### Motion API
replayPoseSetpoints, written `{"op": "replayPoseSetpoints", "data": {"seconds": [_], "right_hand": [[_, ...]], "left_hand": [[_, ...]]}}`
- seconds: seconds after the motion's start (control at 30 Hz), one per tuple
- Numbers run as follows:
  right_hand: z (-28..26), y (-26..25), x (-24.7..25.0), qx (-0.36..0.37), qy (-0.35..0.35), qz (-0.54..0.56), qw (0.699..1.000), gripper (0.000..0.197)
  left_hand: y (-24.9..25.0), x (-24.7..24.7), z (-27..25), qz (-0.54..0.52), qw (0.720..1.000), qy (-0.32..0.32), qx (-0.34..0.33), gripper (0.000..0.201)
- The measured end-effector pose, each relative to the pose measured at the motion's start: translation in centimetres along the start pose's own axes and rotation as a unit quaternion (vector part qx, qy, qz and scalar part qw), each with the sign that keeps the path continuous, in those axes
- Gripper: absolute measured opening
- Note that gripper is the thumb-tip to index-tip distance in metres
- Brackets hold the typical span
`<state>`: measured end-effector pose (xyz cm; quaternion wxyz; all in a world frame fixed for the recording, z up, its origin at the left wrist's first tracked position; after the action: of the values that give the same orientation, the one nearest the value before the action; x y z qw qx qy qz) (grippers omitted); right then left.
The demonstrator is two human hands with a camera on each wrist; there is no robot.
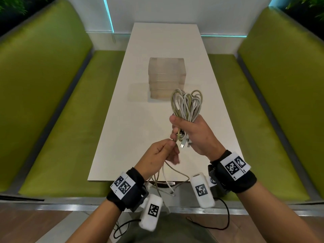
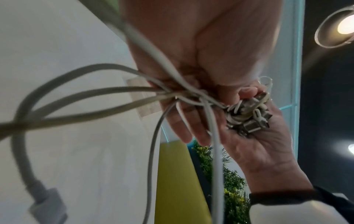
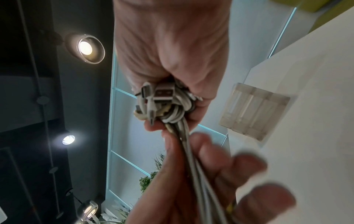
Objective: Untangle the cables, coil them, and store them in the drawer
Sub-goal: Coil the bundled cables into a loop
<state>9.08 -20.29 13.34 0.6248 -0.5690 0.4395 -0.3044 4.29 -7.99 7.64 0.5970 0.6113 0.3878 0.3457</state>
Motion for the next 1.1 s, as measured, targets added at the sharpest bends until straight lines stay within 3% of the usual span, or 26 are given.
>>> {"op": "replayPoseSetpoints", "data": {"seconds": [0.17, 0.3, 0.37, 0.43, 0.53, 0.6, 0.67, 0.73, 0.8, 0.87, 1.1], "right_hand": [[-0.3, -0.6, 0.3, -0.014, -0.012, 0.024, 1.000, 0.014], [0.0, -2.5, 1.9, 0.029, 0.012, 0.027, 0.999, 0.010], [-0.1, -3.2, 2.5, 0.039, 0.004, -0.018, 0.999, 0.010], [-0.2, -3.6, 2.8, 0.040, -0.018, -0.138, 0.989, 0.014], [-0.3, -3.4, 3.5, -0.031, -0.070, -0.350, 0.934, 0.019], [-0.6, -2.6, 3.4, -0.098, -0.155, -0.440, 0.879, 0.015], [-0.9, -1.9, 3.0, -0.154, -0.221, -0.471, 0.840, 0.018], [-1.1, -1.5, 3.0, -0.196, -0.261, -0.471, 0.820, 0.020], [-1.2, -1.3, 3.1, -0.224, -0.285, -0.445, 0.819, 0.015], [-1.1, -1.1, 3.1, -0.227, -0.292, -0.446, 0.815, 0.027], [-0.8, -0.4, 2.8, -0.172, -0.257, -0.470, 0.827, 0.032]], "left_hand": [[0.5, -0.4, 0.1, -0.001, 1.000, -0.022, 0.011, 0.029], [-0.5, 0.1, -0.6, 0.008, 0.998, -0.034, 0.043, 0.036], [-0.6, 0.5, -0.8, 0.003, 0.998, -0.033, 0.055, 0.035], [-0.3, 0.7, -0.9, -0.015, 0.997, -0.035, 0.070, 0.033], [0.3, 1.2, -1.1, -0.025, 0.994, -0.060, 0.092, 0.030], [0.7, 1.3, -1.3, -0.012, 0.993, -0.081, 0.090, 0.031], [1.1, 1.0, -1.4, 0.002, 0.991, -0.096, 0.089, 0.032], [1.2, 0.6, -1.3, 0.005, 0.991, -0.102, 0.090, 0.031], [1.2, 0.3, -1.2, -0.002, 0.991, -0.099, 0.086, 0.032], [1.1, 0.3, -1.0, -0.013, 0.992, -0.093, 0.080, 0.032], [0.7, 0.5, -0.8, 0.001, 0.992, -0.097, 0.076, 0.032]]}}
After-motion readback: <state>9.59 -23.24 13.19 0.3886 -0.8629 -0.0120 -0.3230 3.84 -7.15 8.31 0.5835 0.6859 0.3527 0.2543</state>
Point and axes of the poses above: each hand's wrist, its own z-axis towards the middle knuckle, its own x-axis out of the back of the hand, y = z × x, the point moved 3 cm from there along z, towards the middle knuckle, and after that the axes turned 7 degrees about -y, right-handed, at the moved point
